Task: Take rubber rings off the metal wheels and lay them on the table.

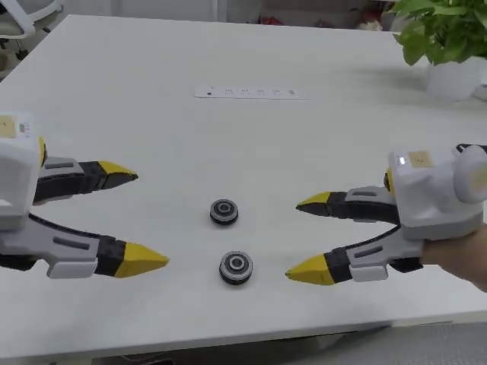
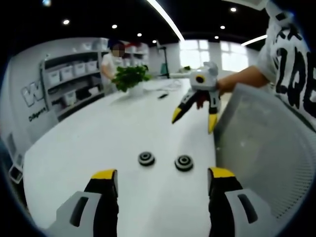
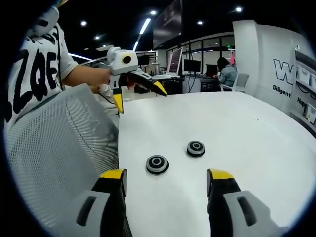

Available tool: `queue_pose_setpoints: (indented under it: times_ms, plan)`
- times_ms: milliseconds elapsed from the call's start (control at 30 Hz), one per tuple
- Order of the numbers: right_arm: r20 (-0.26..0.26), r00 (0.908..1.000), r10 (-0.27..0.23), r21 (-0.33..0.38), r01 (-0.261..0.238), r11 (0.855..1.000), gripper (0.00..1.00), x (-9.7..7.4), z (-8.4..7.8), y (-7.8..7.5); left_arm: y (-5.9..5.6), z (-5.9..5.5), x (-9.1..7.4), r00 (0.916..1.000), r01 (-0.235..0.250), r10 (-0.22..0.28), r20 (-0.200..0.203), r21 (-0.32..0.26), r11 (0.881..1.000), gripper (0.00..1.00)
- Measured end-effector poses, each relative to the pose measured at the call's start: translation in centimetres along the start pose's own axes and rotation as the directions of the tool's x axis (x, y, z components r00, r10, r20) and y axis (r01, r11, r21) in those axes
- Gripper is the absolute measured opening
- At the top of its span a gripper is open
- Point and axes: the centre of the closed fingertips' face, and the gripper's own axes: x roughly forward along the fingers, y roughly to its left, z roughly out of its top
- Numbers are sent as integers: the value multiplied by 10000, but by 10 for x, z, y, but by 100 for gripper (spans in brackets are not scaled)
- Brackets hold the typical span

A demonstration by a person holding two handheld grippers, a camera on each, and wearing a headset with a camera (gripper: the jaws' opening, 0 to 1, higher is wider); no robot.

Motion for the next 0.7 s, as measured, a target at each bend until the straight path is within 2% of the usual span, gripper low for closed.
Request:
queue_pose_setpoints:
  times_ms: [400, 700]
  plan:
    - [-501, 9973, 534, -182, -543, 9984, 58, 12, -11, 5, -10, -6, 16, 9977, 625, -624, -268, 57, 9980, 70]
    - [-710, 9940, 833, -331, -858, 9958, 54, 21, -11, 6, -17, -10, 29, 9941, 978, -970, -487, 142, 9951, 67]
